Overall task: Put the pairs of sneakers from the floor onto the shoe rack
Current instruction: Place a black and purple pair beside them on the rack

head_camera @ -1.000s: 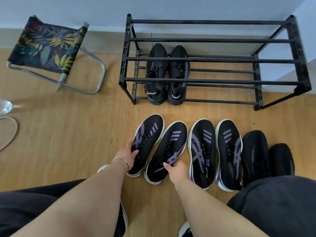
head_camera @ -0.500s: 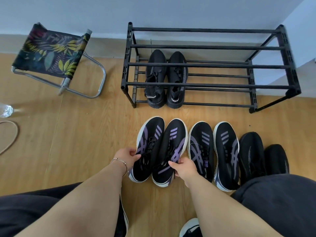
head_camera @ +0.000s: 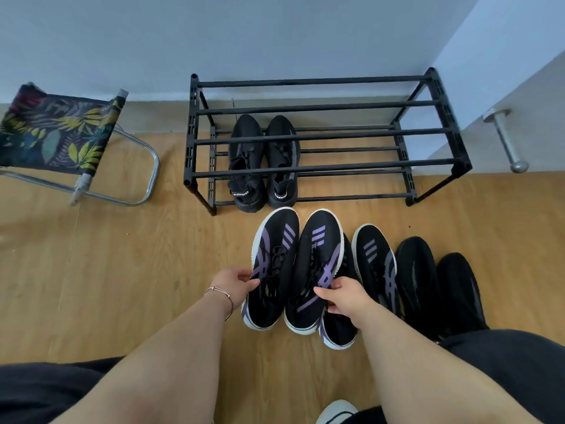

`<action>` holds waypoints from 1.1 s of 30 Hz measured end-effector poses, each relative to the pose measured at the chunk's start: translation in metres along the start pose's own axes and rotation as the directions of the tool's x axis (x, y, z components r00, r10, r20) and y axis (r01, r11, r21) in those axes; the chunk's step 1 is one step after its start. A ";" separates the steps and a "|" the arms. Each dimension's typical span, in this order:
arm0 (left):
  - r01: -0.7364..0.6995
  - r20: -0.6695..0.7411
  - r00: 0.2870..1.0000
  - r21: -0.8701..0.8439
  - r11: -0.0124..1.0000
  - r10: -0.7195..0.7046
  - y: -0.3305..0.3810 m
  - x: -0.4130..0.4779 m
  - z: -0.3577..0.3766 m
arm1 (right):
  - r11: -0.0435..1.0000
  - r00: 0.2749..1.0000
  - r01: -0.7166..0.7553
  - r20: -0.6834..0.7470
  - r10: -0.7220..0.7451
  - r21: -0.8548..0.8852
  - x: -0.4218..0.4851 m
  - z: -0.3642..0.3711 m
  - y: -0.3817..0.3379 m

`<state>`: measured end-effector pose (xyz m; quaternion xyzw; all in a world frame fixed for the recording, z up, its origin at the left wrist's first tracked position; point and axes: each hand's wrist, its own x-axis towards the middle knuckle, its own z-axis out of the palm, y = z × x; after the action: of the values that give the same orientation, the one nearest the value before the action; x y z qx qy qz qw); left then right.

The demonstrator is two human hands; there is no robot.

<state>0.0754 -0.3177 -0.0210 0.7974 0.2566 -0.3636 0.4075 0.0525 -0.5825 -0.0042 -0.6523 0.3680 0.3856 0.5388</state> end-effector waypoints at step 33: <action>-0.205 -0.139 0.974 -0.217 0.954 0.178 0.191 0.107 0.100 | 0.907 0.866 0.397 -0.272 -0.420 -0.138 0.093 -0.174 -0.109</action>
<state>0.2373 -0.4913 -0.0569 0.7861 0.2417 -0.2425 0.5146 0.2086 -0.7445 -0.0209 -0.7859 0.2827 0.1746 0.5215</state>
